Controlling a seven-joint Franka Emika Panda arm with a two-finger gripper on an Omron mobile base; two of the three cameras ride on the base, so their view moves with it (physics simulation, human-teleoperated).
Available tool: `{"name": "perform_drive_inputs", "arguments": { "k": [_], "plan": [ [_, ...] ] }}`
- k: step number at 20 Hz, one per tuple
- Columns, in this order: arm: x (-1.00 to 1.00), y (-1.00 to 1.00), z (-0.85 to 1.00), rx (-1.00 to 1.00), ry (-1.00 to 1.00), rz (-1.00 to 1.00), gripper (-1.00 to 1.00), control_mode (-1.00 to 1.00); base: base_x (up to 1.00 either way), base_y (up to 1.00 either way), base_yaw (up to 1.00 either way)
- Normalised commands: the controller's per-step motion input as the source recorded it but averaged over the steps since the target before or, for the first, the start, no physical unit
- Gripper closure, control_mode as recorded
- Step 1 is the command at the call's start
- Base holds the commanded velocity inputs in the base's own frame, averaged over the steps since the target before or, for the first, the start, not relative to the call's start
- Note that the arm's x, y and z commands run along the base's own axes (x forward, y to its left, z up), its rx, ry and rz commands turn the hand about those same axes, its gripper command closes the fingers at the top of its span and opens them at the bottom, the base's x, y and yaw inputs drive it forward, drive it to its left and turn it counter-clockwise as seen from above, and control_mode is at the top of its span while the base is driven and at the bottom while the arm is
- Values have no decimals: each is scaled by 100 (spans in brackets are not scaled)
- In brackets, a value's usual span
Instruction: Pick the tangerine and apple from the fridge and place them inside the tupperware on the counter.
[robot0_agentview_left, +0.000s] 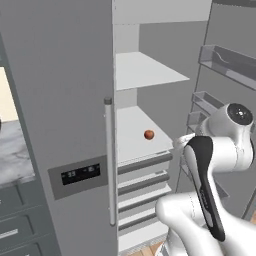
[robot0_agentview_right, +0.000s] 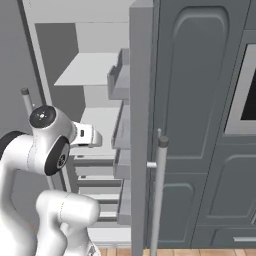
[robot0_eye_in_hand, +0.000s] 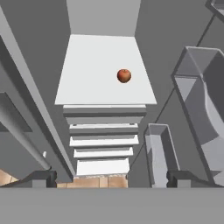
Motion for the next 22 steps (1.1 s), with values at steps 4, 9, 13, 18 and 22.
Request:
{"name": "perform_drive_inputs", "arguments": {
  "k": [4,9,13,18,22],
  "plan": [
    [0,0,0,0,0,0,-100,100,13,-4,-4],
    [33,3,-20,0,-9,-5,-100,-100,0,0,0],
    [38,29,-30,0,-10,-4,-100,-100,0,0,0],
    [30,46,-11,0,-1,-7,-100,-100,0,0,0],
    [37,13,-8,2,3,-10,-100,-100,0,0,0]
  ]
}}
